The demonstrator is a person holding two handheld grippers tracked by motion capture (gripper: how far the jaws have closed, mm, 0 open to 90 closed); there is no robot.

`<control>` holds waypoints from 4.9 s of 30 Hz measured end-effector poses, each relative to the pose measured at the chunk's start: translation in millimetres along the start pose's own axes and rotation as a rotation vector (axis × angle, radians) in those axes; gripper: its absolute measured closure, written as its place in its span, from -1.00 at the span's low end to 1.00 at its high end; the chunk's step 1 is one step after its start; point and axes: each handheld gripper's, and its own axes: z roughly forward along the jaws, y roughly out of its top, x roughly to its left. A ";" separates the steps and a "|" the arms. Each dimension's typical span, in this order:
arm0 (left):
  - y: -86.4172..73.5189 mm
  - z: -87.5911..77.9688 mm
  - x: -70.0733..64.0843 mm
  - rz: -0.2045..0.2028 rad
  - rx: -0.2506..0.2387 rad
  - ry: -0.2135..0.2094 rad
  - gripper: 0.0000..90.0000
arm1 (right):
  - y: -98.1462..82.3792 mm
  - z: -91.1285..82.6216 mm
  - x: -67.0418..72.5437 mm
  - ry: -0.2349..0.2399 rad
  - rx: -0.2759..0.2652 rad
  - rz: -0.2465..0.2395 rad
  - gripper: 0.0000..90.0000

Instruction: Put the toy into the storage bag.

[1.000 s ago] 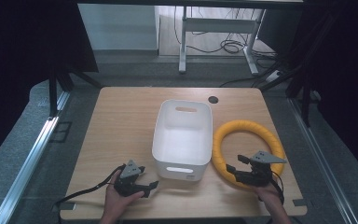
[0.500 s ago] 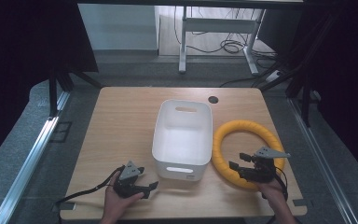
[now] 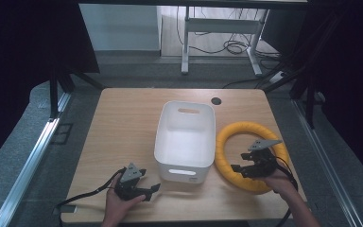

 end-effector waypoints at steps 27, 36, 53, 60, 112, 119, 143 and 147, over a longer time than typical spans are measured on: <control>-1.5 4.7 0.6 0.006 0.028 -0.001 -0.57 | 0.1 51.3 19.1 0.004 0.477 -0.209 -0.22; -1.8 5.7 0.7 0.008 0.034 0.001 -0.57 | -1.9 61.2 20.9 0.008 0.546 -0.230 -0.03; -1.7 5.8 1.0 0.010 0.035 0.003 -0.57 | 4.3 50.2 7.5 0.097 0.505 -0.161 0.14; -1.6 5.4 1.3 0.012 0.036 0.006 -0.57 | 12.8 29.4 -3.9 0.149 0.382 -0.117 0.14; -0.9 4.4 1.9 0.013 0.029 0.010 -0.58 | 16.3 -67.8 -43.8 0.204 -0.451 0.122 0.14; -0.9 4.4 2.0 0.015 0.032 0.010 -0.58 | 22.7 -69.4 -37.0 0.218 -0.510 0.121 0.13; -1.5 5.7 2.0 0.016 0.041 0.009 -0.58 | 51.9 -66.7 18.9 0.084 -0.794 0.193 0.12; -1.5 5.6 2.0 0.017 0.041 0.008 -0.58 | 56.5 -63.5 29.6 0.051 -0.824 0.188 0.12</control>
